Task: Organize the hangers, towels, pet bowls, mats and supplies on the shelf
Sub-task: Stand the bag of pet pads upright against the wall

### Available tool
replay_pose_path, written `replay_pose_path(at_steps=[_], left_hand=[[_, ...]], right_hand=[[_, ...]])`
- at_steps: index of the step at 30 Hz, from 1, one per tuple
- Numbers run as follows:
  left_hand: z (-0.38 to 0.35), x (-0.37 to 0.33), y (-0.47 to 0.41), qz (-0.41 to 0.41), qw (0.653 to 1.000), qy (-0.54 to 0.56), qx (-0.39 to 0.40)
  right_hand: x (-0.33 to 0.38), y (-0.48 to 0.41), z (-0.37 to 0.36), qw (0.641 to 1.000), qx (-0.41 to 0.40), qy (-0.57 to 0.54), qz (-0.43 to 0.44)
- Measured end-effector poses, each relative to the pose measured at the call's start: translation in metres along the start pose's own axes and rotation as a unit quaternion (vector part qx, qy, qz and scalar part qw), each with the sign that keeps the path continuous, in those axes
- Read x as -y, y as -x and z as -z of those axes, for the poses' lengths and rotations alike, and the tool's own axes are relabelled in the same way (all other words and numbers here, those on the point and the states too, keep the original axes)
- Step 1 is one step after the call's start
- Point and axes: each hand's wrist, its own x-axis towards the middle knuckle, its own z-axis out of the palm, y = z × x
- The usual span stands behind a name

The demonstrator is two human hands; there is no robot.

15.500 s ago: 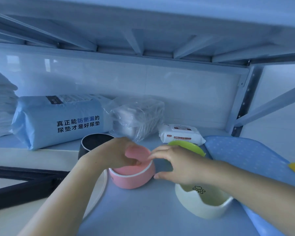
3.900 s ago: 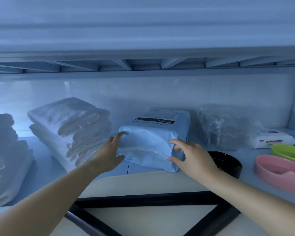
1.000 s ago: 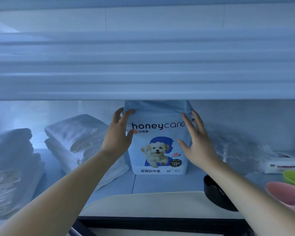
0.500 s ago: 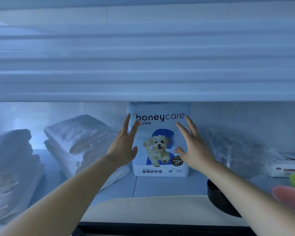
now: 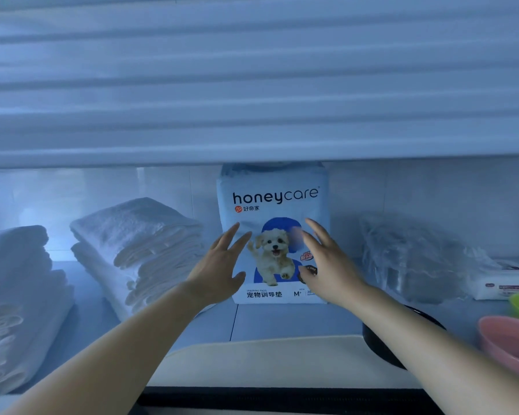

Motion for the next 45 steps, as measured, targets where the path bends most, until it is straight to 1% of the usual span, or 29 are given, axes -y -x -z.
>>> replay_pose_path(at_steps=[3, 7, 10, 12, 17, 20, 25, 33, 36, 40, 45], left_hand=[[-0.008, -0.003, 0.0, 0.0, 0.999, 0.004, 0.043], [-0.006, -0.009, 0.012, 0.008, 0.999, -0.003, 0.053], [0.007, -0.014, 0.029, 0.034, 0.999, -0.003, 0.035], [0.019, -0.016, 0.042, 0.056, 0.998, -0.002, 0.015], [0.046, -0.032, 0.074, 0.099, 0.995, -0.019, -0.014], [0.059, -0.048, 0.098, 0.13, 0.991, -0.009, -0.032], [0.069, -0.069, 0.157, 0.208, 0.977, -0.006, -0.052], [0.097, -0.089, 0.26, 0.34, 0.933, -0.047, -0.105], [0.11, -0.092, 0.292, 0.373, 0.919, -0.069, -0.106], [0.12, -0.09, 0.323, 0.397, 0.908, -0.088, -0.101], [0.128, -0.071, 0.347, 0.391, 0.908, -0.094, -0.119]], right_hand=[[-0.007, -0.001, -0.007, 0.999, 0.031, 0.009, 0.011], [-0.008, 0.0, -0.004, 0.997, 0.064, 0.018, 0.031], [0.0, 0.002, 0.001, 0.995, 0.082, 0.007, 0.059], [0.011, 0.003, 0.001, 0.993, 0.074, -0.014, 0.086], [0.04, 0.023, 0.004, 0.988, 0.035, -0.107, 0.103], [0.052, 0.036, 0.012, 0.978, 0.048, -0.153, 0.13], [0.074, 0.057, 0.015, 0.952, 0.1, -0.227, 0.179], [0.124, 0.09, 0.018, 0.911, 0.145, -0.283, 0.261], [0.143, 0.097, 0.021, 0.901, 0.156, -0.295, 0.278], [0.169, 0.106, 0.021, 0.891, 0.167, -0.307, 0.29], [0.2, 0.113, 0.014, 0.887, 0.181, -0.296, 0.305]])
